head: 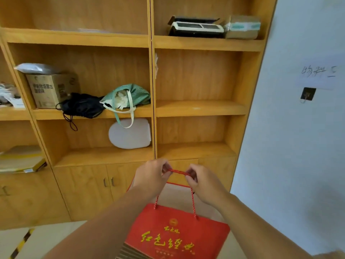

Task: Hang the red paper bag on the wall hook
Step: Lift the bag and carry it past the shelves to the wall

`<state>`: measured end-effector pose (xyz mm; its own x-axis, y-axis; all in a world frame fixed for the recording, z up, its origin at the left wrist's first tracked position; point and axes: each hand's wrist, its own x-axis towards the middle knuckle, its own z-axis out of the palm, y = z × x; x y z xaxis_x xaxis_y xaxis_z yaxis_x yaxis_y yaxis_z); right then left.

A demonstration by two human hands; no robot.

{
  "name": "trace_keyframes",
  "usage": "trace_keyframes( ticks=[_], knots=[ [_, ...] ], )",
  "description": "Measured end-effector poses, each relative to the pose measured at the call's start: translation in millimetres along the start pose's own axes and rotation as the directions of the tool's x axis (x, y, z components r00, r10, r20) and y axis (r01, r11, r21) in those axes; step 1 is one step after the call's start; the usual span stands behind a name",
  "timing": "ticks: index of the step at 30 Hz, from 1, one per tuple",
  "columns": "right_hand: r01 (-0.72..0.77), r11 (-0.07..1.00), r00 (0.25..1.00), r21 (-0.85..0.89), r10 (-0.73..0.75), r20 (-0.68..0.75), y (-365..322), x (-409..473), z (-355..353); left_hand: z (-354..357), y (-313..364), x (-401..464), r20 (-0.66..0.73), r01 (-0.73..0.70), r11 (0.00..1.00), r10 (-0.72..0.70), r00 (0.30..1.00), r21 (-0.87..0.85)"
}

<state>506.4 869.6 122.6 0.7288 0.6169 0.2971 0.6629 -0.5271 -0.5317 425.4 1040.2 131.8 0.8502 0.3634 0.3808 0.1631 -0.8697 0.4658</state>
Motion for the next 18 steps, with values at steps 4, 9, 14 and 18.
trace_keyframes(
  ticks=[4,9,14,18],
  knots=[
    [-0.018,0.999,0.998,-0.043,0.015,-0.068,24.0,76.7,-3.7,20.8,-15.3,79.0,-0.007,-0.045,0.998,0.045,0.999,-0.044],
    [-0.055,0.987,0.996,-0.151,0.044,-0.08,64.6,167.3,-4.2,59.1,-33.9,180.6,0.019,-0.123,0.989,0.124,0.992,-0.077],
    [-0.158,0.939,0.986,-0.305,0.132,-0.103,115.3,250.4,-19.0,105.9,-31.7,293.9,0.105,-0.206,0.97,0.22,0.97,-0.129],
    [-0.239,0.907,0.966,-0.348,0.184,-0.182,162.1,300.0,-46.2,147.8,-4.1,377.2,0.108,-0.282,0.943,0.304,0.947,-0.18]
  ],
)
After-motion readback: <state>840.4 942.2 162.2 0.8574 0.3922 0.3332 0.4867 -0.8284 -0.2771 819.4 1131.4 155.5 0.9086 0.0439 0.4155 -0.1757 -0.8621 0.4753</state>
